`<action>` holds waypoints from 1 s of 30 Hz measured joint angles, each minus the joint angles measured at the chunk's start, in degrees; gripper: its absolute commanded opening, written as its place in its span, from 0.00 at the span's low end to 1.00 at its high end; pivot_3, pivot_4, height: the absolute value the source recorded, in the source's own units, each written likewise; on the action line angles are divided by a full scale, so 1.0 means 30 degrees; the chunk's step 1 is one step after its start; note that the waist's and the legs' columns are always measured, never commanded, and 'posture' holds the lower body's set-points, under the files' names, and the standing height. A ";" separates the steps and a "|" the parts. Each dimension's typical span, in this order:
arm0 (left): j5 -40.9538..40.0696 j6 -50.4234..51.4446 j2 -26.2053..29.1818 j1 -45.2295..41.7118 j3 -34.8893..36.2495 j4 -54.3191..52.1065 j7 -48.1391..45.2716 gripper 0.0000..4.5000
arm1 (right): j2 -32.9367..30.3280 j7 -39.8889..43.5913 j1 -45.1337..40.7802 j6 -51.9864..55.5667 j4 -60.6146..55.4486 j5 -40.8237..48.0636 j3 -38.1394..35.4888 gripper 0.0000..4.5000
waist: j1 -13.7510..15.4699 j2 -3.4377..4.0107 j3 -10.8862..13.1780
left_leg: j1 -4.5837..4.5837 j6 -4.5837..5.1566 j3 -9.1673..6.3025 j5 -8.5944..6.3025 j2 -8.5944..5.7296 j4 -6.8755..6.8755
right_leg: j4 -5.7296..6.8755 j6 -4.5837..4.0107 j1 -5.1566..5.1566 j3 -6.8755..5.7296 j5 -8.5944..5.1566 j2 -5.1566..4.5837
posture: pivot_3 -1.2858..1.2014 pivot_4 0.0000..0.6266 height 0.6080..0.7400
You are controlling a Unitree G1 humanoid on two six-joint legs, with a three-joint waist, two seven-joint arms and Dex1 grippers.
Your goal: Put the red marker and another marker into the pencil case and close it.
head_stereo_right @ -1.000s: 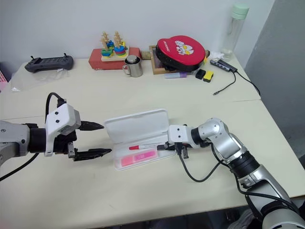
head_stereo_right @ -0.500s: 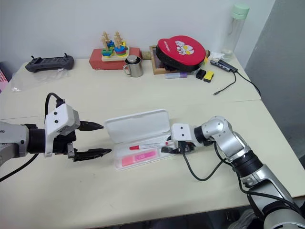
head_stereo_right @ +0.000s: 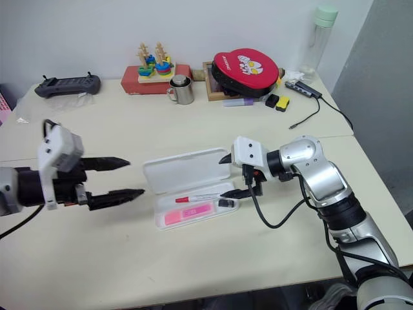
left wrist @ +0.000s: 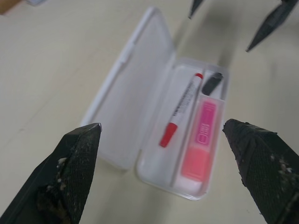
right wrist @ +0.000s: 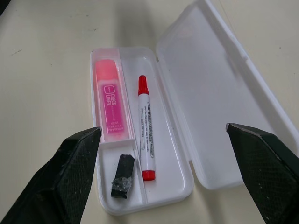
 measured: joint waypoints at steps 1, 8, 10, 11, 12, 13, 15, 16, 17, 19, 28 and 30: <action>-0.0040 0.0141 -0.0033 0.0262 0.0317 -0.0023 0.0064 1.00 | -0.0092 -0.0028 0.0000 0.0038 0.0005 -0.0002 -0.0025 1.00 | 0.0000 0.0000 0.0000 | 0.0001 0.0000 0.0000 0.0000 0.0000 0.0000 | -0.0001 0.0000 0.0001 0.0000 0.0000 0.0000 | 0.52 0.24 1.00; 0.0198 0.0265 -0.0558 0.1197 0.1556 0.0020 0.1482 1.00 | -0.0427 -0.0687 -0.0427 -0.0109 0.1445 -0.0102 -0.0550 0.76 | 0.0006 0.0000 0.0000 | 0.0006 -0.0001 0.0003 0.0000 0.0000 0.0010 | 0.0004 -0.0004 0.0002 0.0003 0.0004 -0.0001 | 0.52 0.24 1.00; 0.0231 0.0264 -0.0560 0.0976 0.1551 0.0298 0.1856 1.00 | -0.0430 -0.0725 -0.0618 -0.0206 0.1509 -0.0092 -0.0727 0.65 | 0.0004 -0.0001 -0.0001 | 0.0007 -0.0001 -0.0003 0.0000 0.0000 0.0007 | 0.0005 -0.0004 0.0003 -0.0001 0.0004 0.0000 | 0.52 0.24 1.00; 0.0282 0.0248 -0.0561 0.0891 0.1549 0.0392 0.2051 1.00 | -0.0417 -0.0723 -0.0632 -0.0216 0.1508 -0.0085 -0.0729 0.60 | 0.0005 -0.0001 0.0000 | 0.0005 -0.0001 -0.0002 0.0000 0.0000 0.0005 | 0.0002 -0.0004 0.0002 -0.0001 0.0004 0.0000 | 0.52 0.24 1.00; 0.0293 0.0230 -0.0561 0.0861 0.1547 0.0469 0.2154 1.00 | -0.0385 -0.0725 -0.0630 -0.0216 0.1509 -0.0085 -0.0726 0.55 | 0.0004 -0.0001 0.0000 | 0.0003 -0.0001 0.0001 0.0000 0.0000 0.0005 | 0.0002 -0.0011 0.0001 0.0001 0.0008 0.0000 | 0.52 0.24 1.00; 0.0307 0.0192 -0.0560 0.0839 0.1524 0.0557 0.2243 1.00 | -0.0349 -0.0727 -0.0628 -0.0216 0.1509 -0.0081 -0.0725 0.50 | 0.0006 0.0000 0.0000 | 0.0001 -0.0001 0.0003 0.0000 -0.0001 0.0003 | 0.0000 -0.0018 0.0000 0.0003 0.0012 -0.0001 | 0.52 0.24 1.00; 0.0326 0.0144 -0.0558 0.0826 0.1413 0.0674 0.2308 1.00 | -0.0287 -0.0726 -0.0627 -0.0216 0.1505 -0.0075 -0.0724 0.37 | 0.0007 -0.0001 0.0000 | -0.0001 -0.0001 0.0003 0.0000 0.0000 0.0001 | -0.0004 -0.0022 0.0001 0.0003 0.0014 -0.0002 | 0.52 0.24 1.00; 0.0413 0.0073 -0.0558 0.0794 0.1280 0.0722 0.2340 1.00 | -0.0270 -0.0730 -0.0600 -0.0212 0.1451 -0.0073 -0.0723 0.32 | 0.0008 -0.0001 0.0000 | -0.0002 -0.0001 0.0002 0.0000 0.0000 0.0000 | -0.0005 -0.0024 0.0000 0.0002 0.0015 -0.0002 | 0.52 0.24 1.00; 0.0646 -0.0141 -0.0558 0.0670 0.0985 0.0852 0.2394 1.00 | -0.0263 -0.0729 -0.0545 -0.0182 0.1309 -0.0053 -0.0721 0.27 | 0.0013 0.0000 0.0000 | 0.0000 -0.0001 0.0000 0.0000 0.0000 0.0000 | -0.0005 -0.0024 0.0000 0.0000 0.0015 -0.0002 | 0.52 0.24 1.00; 0.0870 -0.0403 -0.0560 0.0422 0.0519 0.1243 0.2444 1.00 | -0.0268 -0.0724 -0.0510 -0.0155 0.1133 -0.0030 -0.0720 0.16 | 0.0022 0.0000 0.0000 | 0.0001 -0.0001 -0.0001 0.0000 0.0000 0.0000 | -0.0002 -0.0022 0.0001 -0.0001 0.0014 -0.0002 | 0.52 0.24 1.00; 0.2391 -0.2439 -0.0616 -0.1492 -0.2866 0.4229 0.1843 0.92 | -0.0599 -0.0537 -0.0203 0.0045 -0.0014 0.0355 -0.0725 0.04 | 0.0027 -0.0001 0.0000 | -0.0002 -0.0001 0.0004 0.0000 -0.0002 0.0003 | -0.0001 -0.0024 0.0000 0.0001 0.0015 -0.0001 | 0.52 0.24 1.00; 0.3200 -0.3580 -0.0985 -0.2844 -0.4255 0.5504 0.1470 0.92 | -0.0777 -0.0538 -0.0053 0.0271 -0.0290 0.0539 -0.0743 0.04 | 0.0074 -0.0001 -0.0001 | -0.0004 -0.0001 -0.0001 0.0000 -0.0004 0.0004 | -0.0002 -0.0024 0.0003 -0.0008 0.0016 -0.0001 | 0.52 0.24 1.00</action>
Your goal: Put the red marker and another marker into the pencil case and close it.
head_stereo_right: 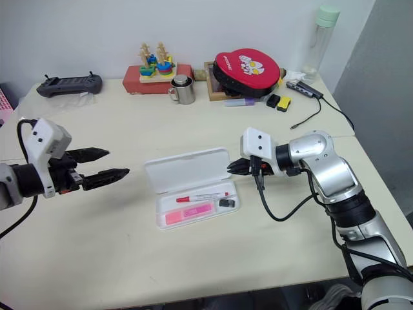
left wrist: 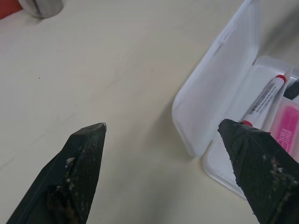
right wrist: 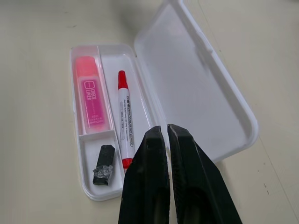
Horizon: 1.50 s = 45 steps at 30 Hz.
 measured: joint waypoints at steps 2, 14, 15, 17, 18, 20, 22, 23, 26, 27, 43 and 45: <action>0.0476 -0.0658 -0.0166 -0.0615 -0.0756 0.0824 -0.0237 0.92 | -0.0062 0.0000 0.0100 0.0095 -0.0255 0.0162 0.0006 0.04 | -0.0002 0.0000 0.0000 | -0.0001 0.0000 0.0003 0.0000 0.0000 0.0000 | 0.0000 -0.0001 -0.0002 0.0004 0.0000 0.0001 | 0.52 0.24 1.00; 0.2084 -0.3229 -0.1018 -0.2217 -0.2334 0.4211 -0.2303 1.00 | -0.0681 -0.0174 0.0389 0.0900 -0.1203 0.0363 -0.0005 0.03 | -0.0046 0.0000 0.0000 | -0.0013 0.0002 0.0004 -0.0001 0.0001 0.0000 | 0.0002 0.0001 -0.0012 0.0006 -0.0001 0.0000 | 0.52 0.24 1.00; 0.2077 -0.3165 -0.1033 -0.2222 -0.2334 0.4232 -0.2414 1.00 | -0.0766 -0.0150 0.0388 0.0931 -0.1345 0.0403 -0.0005 0.03 | -0.0045 0.0000 0.0000 | -0.0013 0.0002 0.0004 -0.0001 0.0001 0.0002 | 0.0002 0.0003 -0.0012 0.0005 -0.0002 0.0000 | 0.52 0.24 1.00; 0.2023 -0.2808 -0.1143 -0.2461 -0.2336 0.4416 -0.2491 1.00 | -0.0988 -0.0005 0.0387 0.0972 -0.1490 0.0657 -0.0011 0.03 | -0.0045 0.0000 0.0000 | -0.0011 0.0002 0.0002 -0.0001 0.0001 0.0003 | 0.0003 0.0009 -0.0010 0.0004 -0.0005 0.0000 | 0.52 0.24 1.00; 0.1985 -0.2528 -0.1294 -0.2812 -0.2335 0.4689 -0.2472 1.00 | -0.1119 0.0135 0.0385 0.0998 -0.1564 0.0818 -0.0017 0.03 | -0.0043 -0.0001 0.0000 | -0.0010 0.0002 -0.0005 -0.0001 0.0001 0.0005 | 0.0005 0.0015 -0.0007 -0.0004 -0.0009 0.0001 | 0.52 0.24 1.00; 0.2070 -0.2422 -0.1403 -0.3182 -0.2344 0.5085 -0.2360 1.00 | -0.1262 0.0226 0.0386 0.1043 -0.1813 0.0980 -0.0017 0.03 | -0.0045 -0.0001 0.0000 | -0.0008 0.0002 -0.0004 0.0000 0.0001 0.0006 | 0.0006 0.0019 -0.0007 -0.0002 -0.0011 0.0001 | 0.52 0.24 1.00; 0.2390 -0.2510 -0.1459 -0.3595 -0.2365 0.5547 -0.2101 1.00 | -0.1392 0.0226 0.0386 0.1087 -0.1944 0.1034 -0.0017 0.03 | -0.0043 -0.0002 -0.0001 | -0.0010 0.0002 -0.0003 0.0000 0.0001 0.0008 | 0.0005 0.0014 -0.0006 -0.0001 -0.0007 0.0001 | 0.52 0.24 1.00; 0.2618 -0.2617 -0.1495 -0.3892 -0.2455 0.5817 -0.2054 1.00 | -0.1461 0.0224 0.0388 0.1106 -0.1953 0.1046 -0.0017 0.03 | -0.0041 -0.0002 -0.0001 | -0.0011 0.0002 -0.0004 0.0000 0.0000 0.0008 | 0.0005 0.0014 -0.0006 -0.0002 -0.0007 0.0001 | 0.52 0.24 1.00; 0.2915 -0.2978 -0.1671 -0.4386 -0.2660 0.6398 -0.2147 1.00 | -0.1526 0.0215 0.0394 0.1208 -0.2018 0.1057 -0.0017 0.03 | -0.0041 -0.0002 -0.0001 | -0.0012 0.0002 -0.0002 0.0000 0.0000 0.0007 | 0.0005 0.0000 -0.0008 -0.0001 0.0001 0.0000 | 0.52 0.24 1.00; 0.3010 -0.3043 -0.1711 -0.4483 -0.2757 0.6490 -0.2195 1.00 | -0.1553 0.0212 0.0395 0.1225 -0.2062 0.1064 -0.0017 0.03 | -0.0039 -0.0002 -0.0001 | -0.0012 0.0002 -0.0003 -0.0001 0.0001 0.0006 | 0.0004 0.0000 -0.0008 -0.0002 0.0001 0.0001 | 0.52 0.24 1.00; 0.3469 -0.3264 -0.2150 -0.6143 -0.3446 0.8079 -0.3120 0.27 | -0.1634 0.0132 0.0409 0.1345 -0.2110 0.1117 -0.0016 0.03 | -0.0043 -0.0002 -0.0001 | -0.0013 0.0002 -0.0003 0.0000 0.0001 0.0007 | 0.0006 0.0004 -0.0009 -0.0003 -0.0001 0.0001 | 0.52 0.24 1.00; 0.3480 -0.3269 -0.2155 -0.6299 -0.3451 0.8343 -0.3335 0.16 | -0.1643 0.0131 0.0410 0.1351 -0.2111 0.1119 -0.0017 0.03 | -0.0044 -0.0002 -0.0001 | -0.0012 0.0001 -0.0002 0.0000 0.0001 0.0007 | 0.0006 0.0003 -0.0009 -0.0002 0.0000 0.0001 | 0.52 0.24 1.00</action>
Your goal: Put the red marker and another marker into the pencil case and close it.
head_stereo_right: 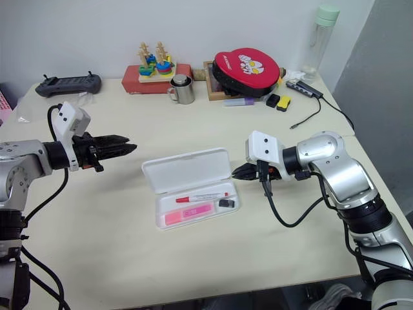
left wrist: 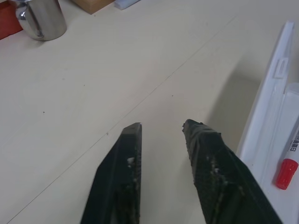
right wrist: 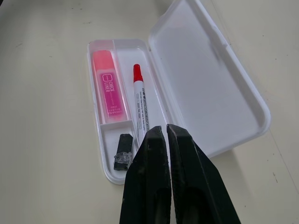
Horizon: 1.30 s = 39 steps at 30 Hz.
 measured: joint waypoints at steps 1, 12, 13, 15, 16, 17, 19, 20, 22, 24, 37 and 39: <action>0.0014 -0.0003 -0.0001 -0.0018 -0.0004 0.0091 -0.0048 0.13 | -0.0003 0.0001 0.0000 0.0003 0.0000 0.0003 0.0000 0.03 | -0.0001 0.0000 0.0000 | 0.0000 0.0000 -0.0001 0.0000 0.0000 0.0000 | 0.0000 0.0001 0.0000 0.0000 0.0000 0.0000 | 0.52 0.24 1.00; 0.1512 -0.0274 -0.0151 -0.1135 -0.1904 0.2014 -0.1485 0.01 | -0.0278 0.0034 0.0118 0.0082 -0.0184 0.0196 0.0000 0.03 | 0.0000 0.0000 0.0000 | -0.0003 0.0000 -0.0004 0.0000 -0.0002 0.0003 | 0.0002 0.0000 -0.0001 -0.0003 0.0000 0.0001 | 0.52 0.24 1.00; 0.1564 -0.0338 -0.0182 -0.1357 -0.2028 0.2290 -0.1670 0.01 | -0.0294 0.0037 0.0137 0.0090 -0.0188 0.0232 0.0000 0.03 | 0.0002 0.0000 0.0000 | -0.0006 0.0000 -0.0006 0.0000 -0.0002 0.0003 | 0.0003 0.0001 -0.0001 -0.0006 0.0000 0.0001 | 0.52 0.24 1.00; 0.1797 -0.0476 -0.0262 -0.1975 -0.2263 0.2763 -0.2087 0.01 | -0.0354 0.0060 0.0197 0.0099 -0.0224 0.0362 0.0000 0.03 | 0.0001 0.0000 0.0000 | -0.0009 0.0000 -0.0005 0.0000 -0.0002 0.0006 | 0.0002 0.0001 0.0000 -0.0005 0.0000 0.0001 | 0.52 0.24 1.00; 0.1961 -0.0566 -0.0296 -0.2327 -0.2497 0.3051 -0.2343 0.01 | -0.0407 0.0083 0.0224 0.0109 -0.0281 0.0407 0.0000 0.03 | 0.0003 0.0000 0.0000 | -0.0009 0.0000 -0.0003 0.0000 -0.0004 0.0007 | 0.0002 0.0002 0.0001 -0.0004 -0.0001 0.0001 | 0.52 0.24 1.00; 0.2225 -0.0740 -0.0333 -0.2745 -0.2912 0.3428 -0.2785 0.01 | -0.0535 0.0128 0.0238 0.0108 -0.0423 0.0481 0.0004 0.03 | 0.0005 0.0000 0.0000 | -0.0010 0.0000 -0.0003 0.0000 -0.0005 0.0007 | 0.0002 0.0002 0.0001 -0.0003 -0.0001 0.0001 | 0.52 0.24 1.00; 0.2634 -0.0909 -0.0757 -0.3631 -0.3564 0.4393 -0.3529 0.01 | -0.0727 0.0229 0.0249 0.0108 -0.0601 0.0521 0.0003 0.03 | 0.0047 -0.0003 -0.0001 | -0.0009 0.0000 -0.0008 0.0001 -0.0007 0.0012 | 0.0003 0.0004 0.0006 -0.0011 -0.0002 0.0001 | 0.52 0.24 1.00; 0.2791 -0.0952 -0.1000 -0.4005 -0.3878 0.4855 -0.3846 0.01 | -0.0776 0.0280 0.0276 0.0107 -0.0692 0.0530 0.0004 0.03 | 0.0036 -0.0003 -0.0002 | -0.0009 0.0000 -0.0005 0.0000 -0.0007 0.0016 | 0.0003 0.0004 0.0008 -0.0007 -0.0002 0.0001 | 0.52 0.24 1.00; 0.3224 -0.1219 -0.1428 -0.4691 -0.4468 0.5807 -0.4360 0.01 | -0.0803 0.0344 0.0298 0.0103 -0.0746 0.0533 0.0011 0.03 | 0.0013 -0.0003 -0.0002 | -0.0013 0.0000 -0.0008 0.0000 -0.0010 0.0018 | 0.0002 0.0003 0.0006 -0.0007 -0.0001 0.0002 | 0.52 0.24 1.00; 0.3683 -0.1528 -0.1702 -0.5179 -0.4897 0.6556 -0.4884 0.01 | -0.0860 0.0364 0.0339 0.0103 -0.0776 0.0534 0.0008 0.03 | 0.0004 -0.0003 -0.0002 | -0.0013 0.0000 -0.0006 0.0000 -0.0009 0.0015 | 0.0000 0.0002 0.0002 -0.0005 0.0000 0.0002 | 0.52 0.24 1.00; 0.5239 -0.2580 -0.3413 -0.6491 -0.6113 0.8454 -0.7251 0.01 | -0.0968 0.0238 0.0590 -0.0038 -0.1121 0.0488 0.0013 0.03 | -0.0017 -0.0004 -0.0001 | -0.0021 0.0000 -0.0010 0.0000 -0.0010 0.0017 | 0.0002 0.0003 0.0000 -0.0007 -0.0001 0.0001 | 0.52 0.24 1.00; 0.5313 -0.2569 -0.3408 -0.6489 -0.6246 0.8214 -0.7700 0.01 | -0.0969 0.0187 0.0605 -0.0039 -0.1140 0.0488 0.0013 0.03 | -0.0017 -0.0003 -0.0001 | -0.0020 0.0001 -0.0010 0.0000 -0.0010 0.0015 | 0.0003 0.0003 -0.0001 -0.0007 0.0000 0.0000 | 0.52 0.24 1.00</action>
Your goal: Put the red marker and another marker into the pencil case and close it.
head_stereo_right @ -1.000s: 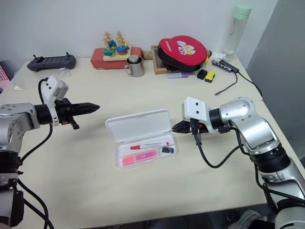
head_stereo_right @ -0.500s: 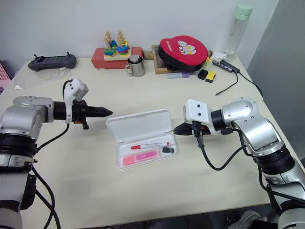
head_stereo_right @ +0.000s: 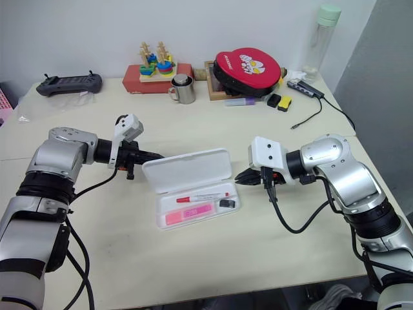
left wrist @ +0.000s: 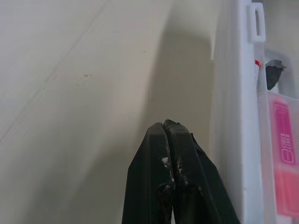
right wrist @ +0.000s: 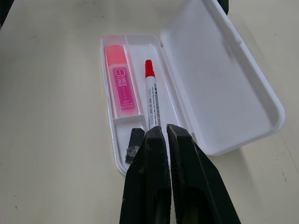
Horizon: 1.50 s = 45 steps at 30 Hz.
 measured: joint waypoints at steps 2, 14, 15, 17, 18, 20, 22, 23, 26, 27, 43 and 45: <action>0.0024 0.0096 0.0012 0.0010 -0.0012 -0.0387 -0.0309 0.01 | -0.0001 -0.0039 0.0002 0.0000 -0.0019 0.0000 0.0000 0.03 | -0.0001 0.0000 0.0000 | 0.0000 0.0000 -0.0001 0.0000 0.0000 -0.0001 | 0.0000 0.0000 0.0000 0.0001 0.0000 0.0000 | 0.52 0.24 1.00; -0.0541 0.2177 0.0428 0.1681 -0.0037 -0.5337 -0.1744 0.01 | -0.0003 -0.0154 0.0129 -0.0003 -0.0073 -0.0011 0.0010 0.03 | -0.0027 0.0000 0.0000 | 0.0002 0.0000 0.0001 0.0000 0.0001 -0.0001 | 0.0003 0.0003 0.0000 0.0005 -0.0002 0.0000 | 0.52 0.24 1.00; -0.0748 0.2483 0.0645 0.2125 -0.0025 -0.6103 -0.1889 0.01 | 0.0002 -0.0162 0.0140 -0.0004 -0.0106 -0.0012 0.0012 0.03 | -0.0034 0.0001 0.0000 | 0.0003 0.0000 0.0001 0.0000 0.0002 -0.0003 | 0.0001 0.0003 -0.0001 0.0005 -0.0002 0.0000 | 0.52 0.24 1.00; -0.0989 0.2840 0.0822 0.2701 -0.0029 -0.6969 -0.1947 0.01 | -0.0002 -0.0171 0.0155 -0.0004 -0.0120 -0.0013 0.0011 0.03 | -0.0025 0.0001 0.0000 | 0.0002 0.0000 -0.0006 0.0000 0.0002 -0.0003 | 0.0003 0.0003 0.0001 0.0001 -0.0002 0.0000 | 0.52 0.24 1.00; -0.1193 0.3155 0.0884 0.3108 -0.0014 -0.7527 -0.1908 0.01 | -0.0002 -0.0178 0.0161 -0.0004 -0.0136 -0.0017 0.0013 0.03 | -0.0009 0.0001 0.0000 | 0.0003 0.0000 -0.0007 0.0000 0.0002 -0.0001 | 0.0003 0.0005 0.0002 0.0000 -0.0003 0.0000 | 0.52 0.24 1.00; -0.1469 0.3539 0.0913 0.3553 -0.0019 -0.8324 -0.1881 0.01 | -0.0007 -0.0179 0.0178 -0.0006 -0.0145 -0.0022 0.0013 0.03 | -0.0006 0.0000 0.0000 | 0.0002 0.0000 -0.0004 0.0000 0.0001 0.0001 | 0.0002 0.0015 0.0006 0.0002 -0.0009 0.0000 | 0.52 0.24 1.00; -0.1721 0.3947 0.0913 0.3883 -0.0032 -0.9020 -0.1840 0.01 | -0.0007 -0.0181 0.0184 -0.0008 -0.0149 -0.0023 0.0013 0.03 | 0.0003 0.0001 0.0000 | 0.0002 0.0000 -0.0004 0.0000 0.0002 0.0006 | 0.0003 0.0016 0.0006 0.0002 -0.0010 -0.0001 | 0.52 0.24 1.00; -0.1820 0.4145 0.0934 0.4045 -0.0027 -0.9405 -0.1812 0.01 | -0.0007 -0.0180 0.0185 -0.0012 -0.0152 -0.0025 0.0013 0.03 | 0.0005 0.0001 0.0000 | 0.0003 0.0000 -0.0004 0.0000 0.0001 0.0006 | 0.0004 0.0014 0.0007 0.0002 -0.0009 -0.0001 | 0.52 0.24 1.00; -0.2106 0.4425 0.0939 0.4782 -0.0058 -1.0454 -0.1648 0.01 | -0.0008 -0.0190 0.0189 -0.0013 -0.0152 -0.0035 0.0014 0.03 | 0.0008 0.0001 0.0000 | 0.0008 0.0000 -0.0003 0.0000 0.0002 0.0004 | 0.0003 0.0010 0.0008 0.0004 -0.0006 -0.0001 | 0.52 0.24 1.00; -0.2214 0.4574 0.0931 0.5187 -0.0116 -1.0808 -0.1474 0.01 | -0.0012 -0.0201 0.0202 -0.0016 -0.0155 -0.0040 0.0014 0.03 | 0.0011 0.0001 0.0000 | 0.0008 0.0000 -0.0001 -0.0001 0.0002 0.0003 | 0.0003 0.0010 0.0008 0.0006 -0.0006 -0.0001 | 0.52 0.24 1.00; -0.1645 0.1517 -0.0539 0.7505 -0.1738 -1.2570 0.1083 0.01 | -0.0045 -0.0265 0.0293 -0.0014 -0.0166 -0.0037 0.0016 0.03 | 0.0071 0.0023 -0.0036 | 0.0096 0.0001 0.0008 0.0000 0.0001 0.0013 | 0.0001 0.0022 0.0089 0.0017 -0.0013 -0.0004 | 0.52 0.24 1.00; -0.1463 0.0885 -0.0538 0.7632 -0.1792 -1.2542 0.1306 0.01 | -0.0046 -0.0314 0.0375 -0.0004 -0.0166 -0.0037 0.0017 0.03 | 0.0070 0.0034 -0.0042 | 0.0174 0.0002 0.0013 0.0000 0.0000 0.0009 | -0.0001 0.0076 0.0169 0.0020 -0.0046 -0.0004 | 0.52 0.24 1.00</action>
